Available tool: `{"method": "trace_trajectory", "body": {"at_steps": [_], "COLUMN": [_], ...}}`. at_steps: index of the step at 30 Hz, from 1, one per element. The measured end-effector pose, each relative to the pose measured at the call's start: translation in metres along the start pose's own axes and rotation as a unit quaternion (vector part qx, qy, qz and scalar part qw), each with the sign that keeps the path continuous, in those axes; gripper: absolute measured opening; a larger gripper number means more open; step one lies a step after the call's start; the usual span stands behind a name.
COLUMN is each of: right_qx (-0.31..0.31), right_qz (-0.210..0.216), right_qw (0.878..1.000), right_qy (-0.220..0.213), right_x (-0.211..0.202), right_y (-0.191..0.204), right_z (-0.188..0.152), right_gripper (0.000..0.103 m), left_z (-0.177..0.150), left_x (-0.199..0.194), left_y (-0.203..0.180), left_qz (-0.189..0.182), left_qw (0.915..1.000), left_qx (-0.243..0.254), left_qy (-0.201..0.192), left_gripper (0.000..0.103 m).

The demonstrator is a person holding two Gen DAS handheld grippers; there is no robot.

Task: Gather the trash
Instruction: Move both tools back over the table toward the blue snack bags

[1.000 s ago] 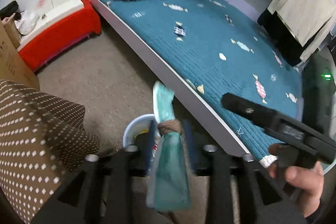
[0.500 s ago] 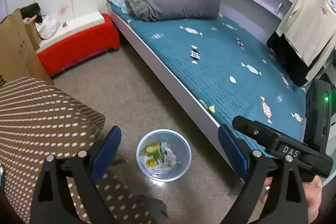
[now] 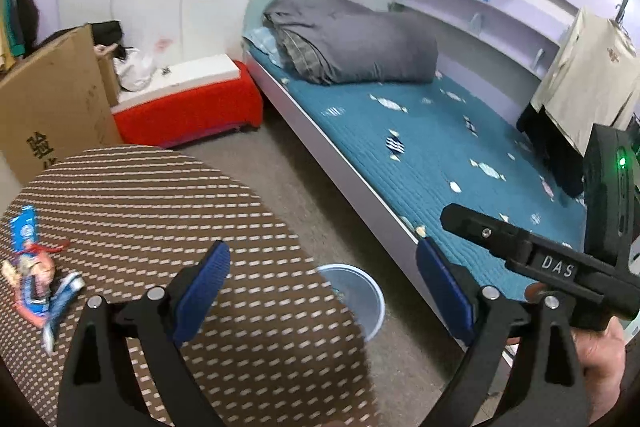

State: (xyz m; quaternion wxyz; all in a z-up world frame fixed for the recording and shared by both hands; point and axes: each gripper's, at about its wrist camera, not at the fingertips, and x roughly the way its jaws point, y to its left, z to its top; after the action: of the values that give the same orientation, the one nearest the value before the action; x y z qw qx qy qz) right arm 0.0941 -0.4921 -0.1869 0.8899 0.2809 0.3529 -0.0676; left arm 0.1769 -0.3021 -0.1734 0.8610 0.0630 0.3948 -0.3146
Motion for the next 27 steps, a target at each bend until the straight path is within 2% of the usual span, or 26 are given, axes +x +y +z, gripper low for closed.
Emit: {"method": "trace_trajectory", "body": {"at_steps": [13, 22, 27], "right_qx": [-0.072, -0.124, -0.139], "right_qz": [0.03, 0.047, 0.051], "right_qw": [0.997, 0.988, 0.984], "right_qy": [0.028, 0.083, 0.104], "right_x": [0.015, 0.065, 0.093], "right_y": [0.108, 0.197, 0.235], "right_z": [-0.029, -0.07, -0.093], "right_gripper": [0.097, 0.097, 0.097], "left_z": [-0.04, -0.08, -0.103], "left_x": [-0.071, -0.112, -0.124], "left_y": [0.102, 0.18, 0.221], "left_qz": [0.07, 0.127, 0.166], "left_qw": [0.9944, 0.9818, 0.9734], "left_qx": [-0.071, -0.13, -0.152], "left_qy": [-0.036, -0.055, -0.047], "left_gripper": [0.093, 0.093, 0.093]}}
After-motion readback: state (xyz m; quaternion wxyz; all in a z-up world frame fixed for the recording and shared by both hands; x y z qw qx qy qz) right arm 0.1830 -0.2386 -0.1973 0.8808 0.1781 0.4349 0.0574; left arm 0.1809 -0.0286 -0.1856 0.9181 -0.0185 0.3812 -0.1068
